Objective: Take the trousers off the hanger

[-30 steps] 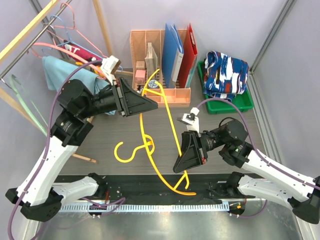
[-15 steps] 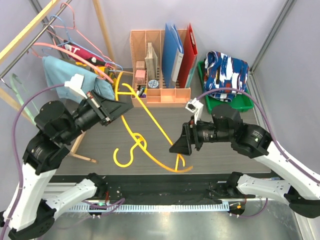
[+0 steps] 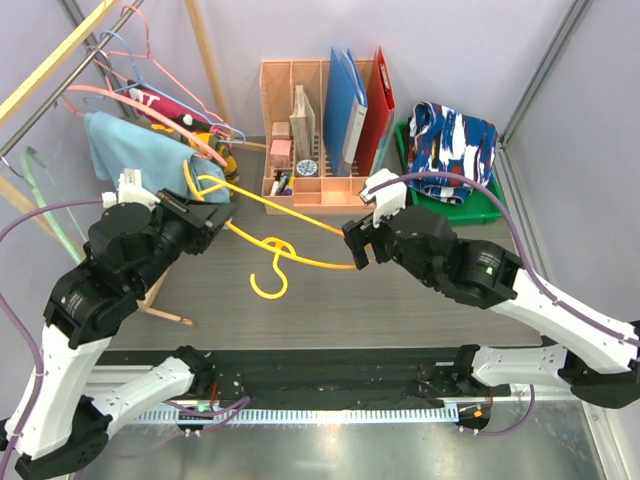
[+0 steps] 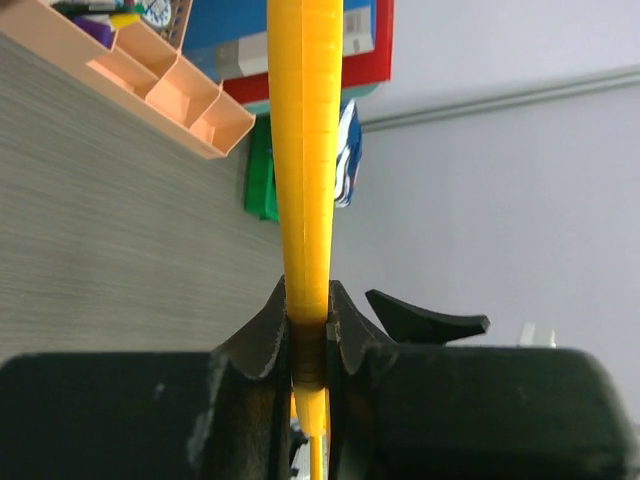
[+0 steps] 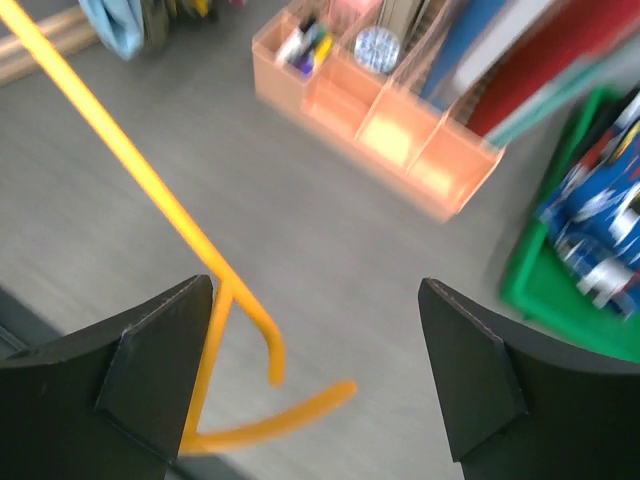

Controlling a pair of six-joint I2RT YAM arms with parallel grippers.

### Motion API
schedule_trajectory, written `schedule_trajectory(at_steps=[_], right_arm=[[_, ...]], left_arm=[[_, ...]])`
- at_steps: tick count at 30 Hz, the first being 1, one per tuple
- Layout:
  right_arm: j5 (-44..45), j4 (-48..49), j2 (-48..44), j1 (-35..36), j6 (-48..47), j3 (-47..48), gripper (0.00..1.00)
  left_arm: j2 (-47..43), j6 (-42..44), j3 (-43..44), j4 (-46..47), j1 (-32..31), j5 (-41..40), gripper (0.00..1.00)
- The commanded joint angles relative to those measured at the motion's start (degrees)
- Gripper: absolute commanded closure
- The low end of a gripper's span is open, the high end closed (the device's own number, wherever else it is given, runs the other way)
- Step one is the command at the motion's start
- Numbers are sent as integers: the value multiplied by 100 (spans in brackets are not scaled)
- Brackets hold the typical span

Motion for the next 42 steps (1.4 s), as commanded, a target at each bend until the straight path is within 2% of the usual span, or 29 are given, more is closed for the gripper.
schedule_trajectory(at_steps=[1, 2, 3, 4, 7, 9, 10, 13, 16, 18, 20, 26, 30, 35, 42], right_arm=[[-129, 1387, -486, -8, -1898, 297, 10], [-586, 1414, -512, -17, -2144, 314, 9], [-1443, 1440, -574, -8, -2677, 254, 9], [-1713, 1440, -618, 9, -2891, 201, 8], [-1996, 1686, -863, 1, -3489, -238, 8], [-2565, 1530, -1013, 9, -3832, -579, 8], [-3203, 1537, -1240, 1, -4313, -791, 9], [-3350, 2195, -1575, 62, -4335, -1670, 10], [-3228, 2591, -1629, 193, -4265, -2075, 14], [-2886, 2898, -1532, 403, -4291, -2207, 21], [-2571, 3406, -1524, 527, -4483, -2365, 23], [-1725, 4593, -1234, 1002, -5195, -2726, 42], [-1207, 4876, -996, 1239, -5643, -2761, 52], [-732, 4762, -1066, 1565, -5855, -2778, 52], [-397, 5008, -847, 1521, -6260, -2867, 52]], left_arm=[[-142, -48, 332, -51, 46, -927, 100], [-160, -109, 314, -59, 46, -953, 100], [-177, -144, 297, -77, 46, -988, 100], [-230, -162, 253, -51, 46, -1032, 100], [-344, -259, 200, -16, 46, -1111, 100], [-388, -364, 200, -51, 46, -1208, 100], [-423, -399, 182, -7, 46, -1217, 100], [-494, -470, 164, 37, 46, -1217, 100], [-503, -496, 244, -15, 46, -1182, 100], [-538, -523, 235, -7, 46, -1147, 100], [-547, -549, 252, -7, 46, -1121, 100], [-600, -611, 270, -77, 46, -1076, 100], [-608, -628, 314, -173, 46, -1103, 100], [-608, -654, 428, -261, 46, -1225, 100], [-573, -716, 490, -288, 46, -1156, 100]])
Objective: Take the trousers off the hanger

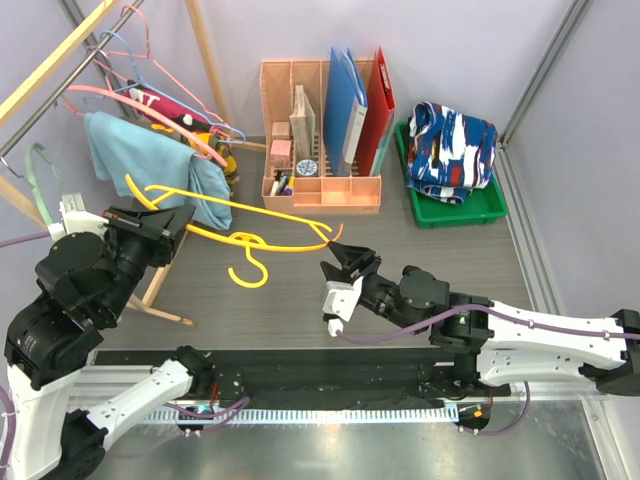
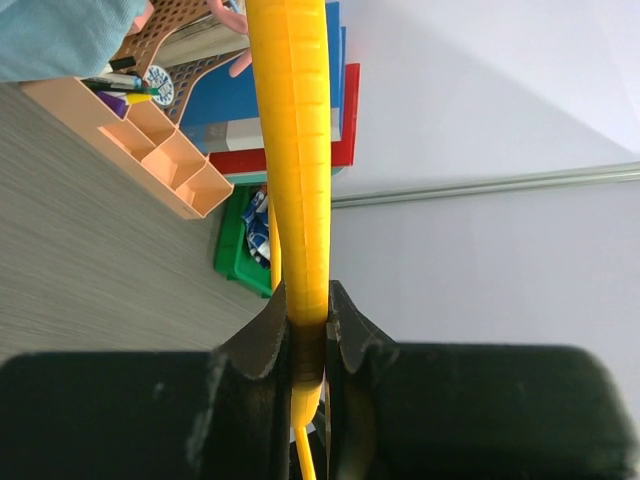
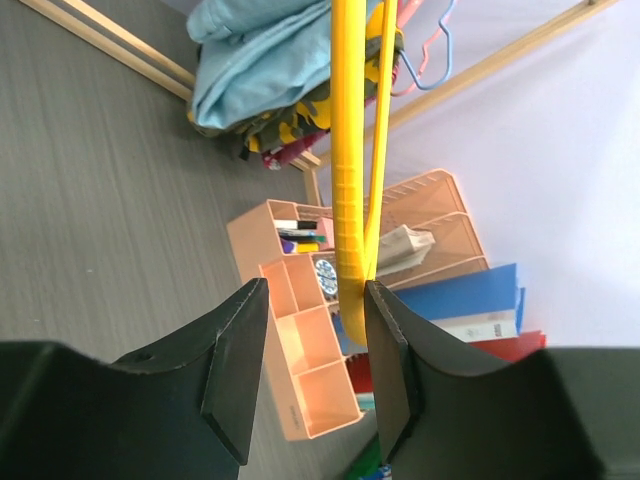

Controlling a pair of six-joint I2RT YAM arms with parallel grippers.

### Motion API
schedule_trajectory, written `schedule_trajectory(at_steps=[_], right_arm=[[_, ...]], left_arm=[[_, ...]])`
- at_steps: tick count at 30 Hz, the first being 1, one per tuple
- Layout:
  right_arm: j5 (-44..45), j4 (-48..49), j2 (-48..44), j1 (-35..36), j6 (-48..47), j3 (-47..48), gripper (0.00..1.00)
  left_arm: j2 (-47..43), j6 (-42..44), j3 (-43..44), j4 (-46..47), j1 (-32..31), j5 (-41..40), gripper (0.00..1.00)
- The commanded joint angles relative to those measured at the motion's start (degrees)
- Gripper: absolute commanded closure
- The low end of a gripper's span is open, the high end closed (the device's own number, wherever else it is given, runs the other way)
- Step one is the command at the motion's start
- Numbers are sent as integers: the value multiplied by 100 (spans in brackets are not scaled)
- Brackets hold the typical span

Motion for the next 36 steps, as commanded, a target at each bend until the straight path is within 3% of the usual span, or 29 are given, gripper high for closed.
schedule_trajectory(at_steps=[1, 9, 11, 20, 21, 22, 23, 25, 27, 31, 34, 36], right_arm=[[366, 608, 193, -74, -361, 20, 52], [-21, 838, 369, -461, -413, 126, 57], [-100, 882, 405, -496, -413, 126, 65], [-258, 1444, 572, -514, -686, 117, 79], [-276, 1488, 598, -514, -712, 117, 82], [-267, 1454, 642, -523, -738, 187, 94], [-258, 1392, 660, -497, -721, 231, 99], [-223, 1094, 573, -470, -538, 354, 99], [-197, 761, 432, -383, -335, 389, 99], [-179, 110, 2, -251, 594, 372, 99], [-267, -618, -306, -207, 1158, 538, 99], [-407, -1058, -508, -207, 1659, 687, 99]], left_arm=[[2, -159, 171, 84, 7, -65, 100], [-69, -246, 241, -75, 7, -56, 100], [-69, -282, 224, -75, 7, 5, 100], [-95, -501, 39, 31, 7, 164, 100], [-95, -510, 39, 22, 7, 164, 100], [-104, -510, 39, 48, 7, 164, 100], [-104, -406, 30, 100, 7, 173, 100], [-121, -178, 21, 249, 7, 146, 100], [-156, 192, -5, 408, 7, 76, 91], [-376, 710, -435, 1040, 7, 163, 52], [-587, 992, -857, 1532, 7, 278, 32], [-614, 1211, -954, 1691, 7, 400, 27]])
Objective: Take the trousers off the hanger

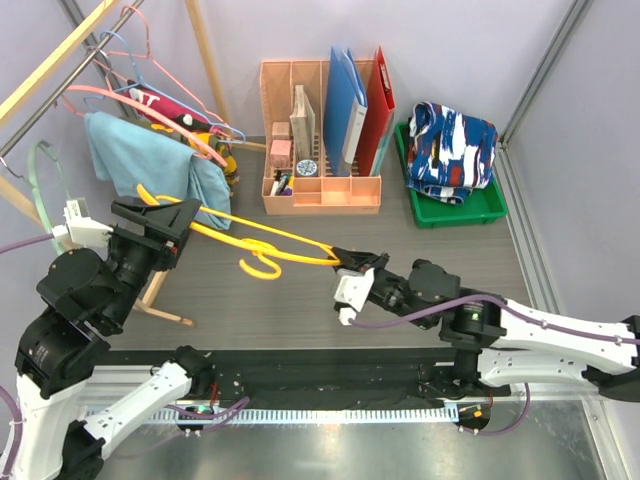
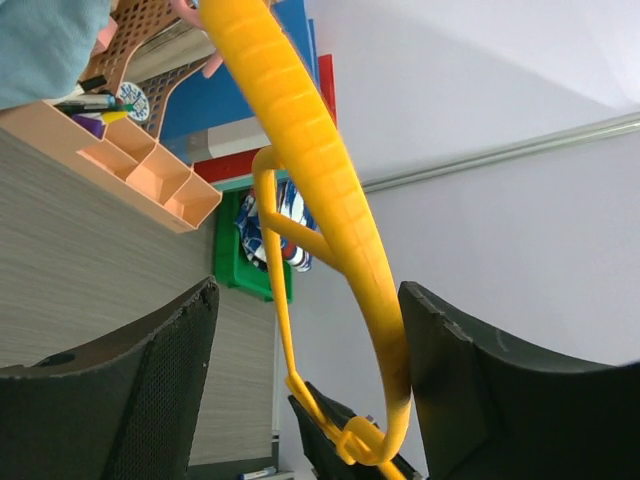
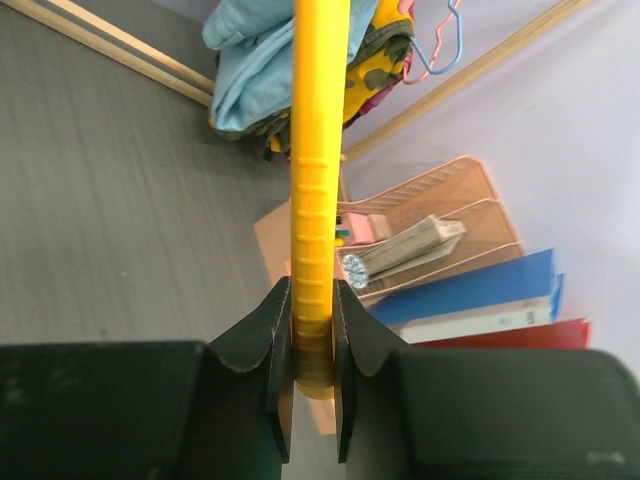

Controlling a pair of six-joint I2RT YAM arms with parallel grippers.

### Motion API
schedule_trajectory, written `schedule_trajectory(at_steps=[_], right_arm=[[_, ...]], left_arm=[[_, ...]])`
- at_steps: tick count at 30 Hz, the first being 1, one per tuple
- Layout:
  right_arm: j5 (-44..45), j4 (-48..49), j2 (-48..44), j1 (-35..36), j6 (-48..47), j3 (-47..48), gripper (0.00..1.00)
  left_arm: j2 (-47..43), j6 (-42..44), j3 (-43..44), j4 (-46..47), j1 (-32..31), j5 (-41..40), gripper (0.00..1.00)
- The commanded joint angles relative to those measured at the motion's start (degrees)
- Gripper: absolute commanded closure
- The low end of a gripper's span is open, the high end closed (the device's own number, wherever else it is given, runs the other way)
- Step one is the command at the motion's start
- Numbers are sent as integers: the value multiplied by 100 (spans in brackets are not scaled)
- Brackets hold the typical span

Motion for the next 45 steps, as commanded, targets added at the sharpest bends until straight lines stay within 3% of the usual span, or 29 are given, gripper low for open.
schedule_trajectory(at_steps=[1, 5, 11, 17, 22, 26, 28, 34, 45], right_arm=[[-211, -920, -463, 34, 1341, 609, 99], [-325, -2114, -490, 34, 2211, 1136, 99], [-299, -4046, -376, 34, 4056, 1735, 99], [-694, -4709, -174, 25, 5630, 1928, 99], [-984, -4604, 475, 25, 6851, 2560, 99], [-932, -4236, 941, -10, 7151, 3008, 99], [-914, -4104, 1074, -185, 7205, 3097, 99], [-2249, -3006, 1233, -1169, 7486, 2904, 99], [-2602, -2320, 1751, -1223, 7381, 3097, 99]], left_arm=[[-54, 709, -215, 955, -2, 248, 24], [51, 1306, -163, 1272, -2, 854, 17], [-45, 2195, -180, 1606, -2, 1952, 16], [-274, 3054, -14, 1510, -2, 2813, 16], [-265, 3251, -285, 1289, -2, 3771, 24], [-387, 2654, -1250, 2201, -2, 4230, 29], [-405, 2643, -1375, 2248, -2, 3993, 29], [-265, 2592, -1560, 2406, -2, 3475, 30], [43, 1810, -1982, 3126, -2, 2570, 29]])
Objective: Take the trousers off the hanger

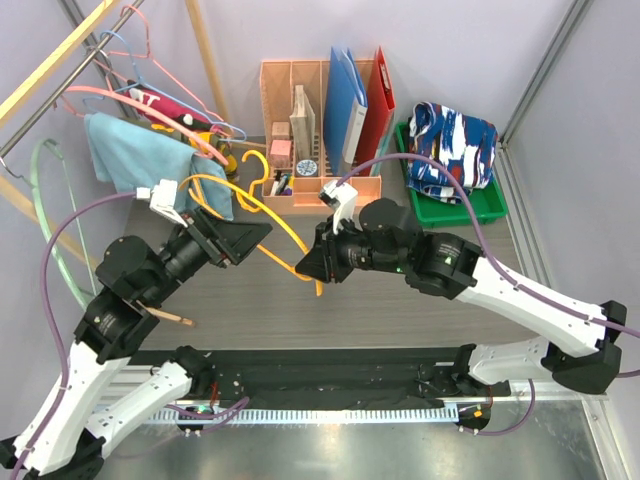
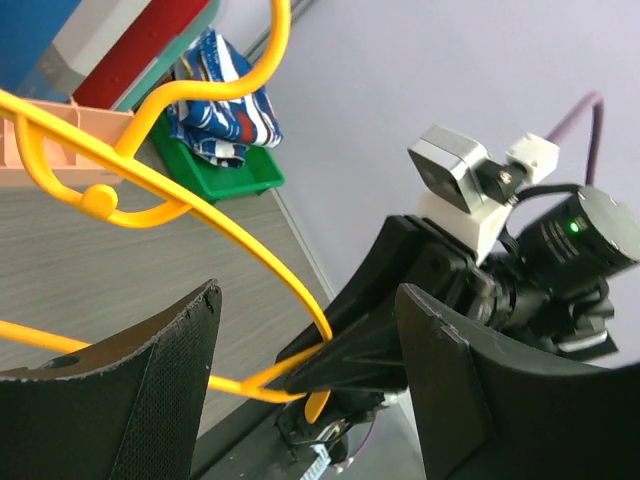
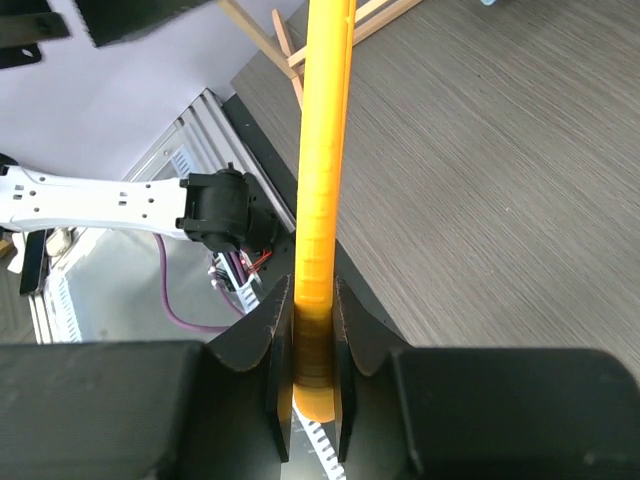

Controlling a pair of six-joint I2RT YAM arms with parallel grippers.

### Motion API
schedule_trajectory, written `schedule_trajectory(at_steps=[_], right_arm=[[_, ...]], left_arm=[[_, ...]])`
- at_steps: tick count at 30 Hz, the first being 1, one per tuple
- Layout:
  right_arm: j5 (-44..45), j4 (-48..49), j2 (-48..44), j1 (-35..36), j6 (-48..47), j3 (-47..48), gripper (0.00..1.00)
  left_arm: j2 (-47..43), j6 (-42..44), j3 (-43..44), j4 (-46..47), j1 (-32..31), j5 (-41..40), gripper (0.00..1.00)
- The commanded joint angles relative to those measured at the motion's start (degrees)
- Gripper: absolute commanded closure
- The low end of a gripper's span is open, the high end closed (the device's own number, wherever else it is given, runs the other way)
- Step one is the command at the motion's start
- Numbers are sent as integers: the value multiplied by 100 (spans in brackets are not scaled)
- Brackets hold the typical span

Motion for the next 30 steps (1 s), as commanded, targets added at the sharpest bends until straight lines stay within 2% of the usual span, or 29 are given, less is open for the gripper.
schedule_trajectory(at_steps=[1, 10, 16, 20, 26, 30], right_arm=[[-348, 767, 18, 18, 37, 258, 99], [-516, 1005, 194, 132, -95, 460, 99], [-314, 979, 431, 378, -200, 609, 99], [-85, 856, 598, 563, -306, 846, 99], [240, 698, 791, 835, -455, 1136, 99], [651, 522, 932, 1073, -622, 1418, 99]], left_arm=[[56, -468, -212, 591, -2, -524, 29], [144, -1101, -308, 741, -2, -507, 31], [109, -1312, -247, 794, -2, -471, 38], [-14, -1462, -291, 794, -2, -568, 54], [-216, -1708, -370, 530, -2, -753, 70], [-331, -1814, -440, 459, -2, -1226, 82]])
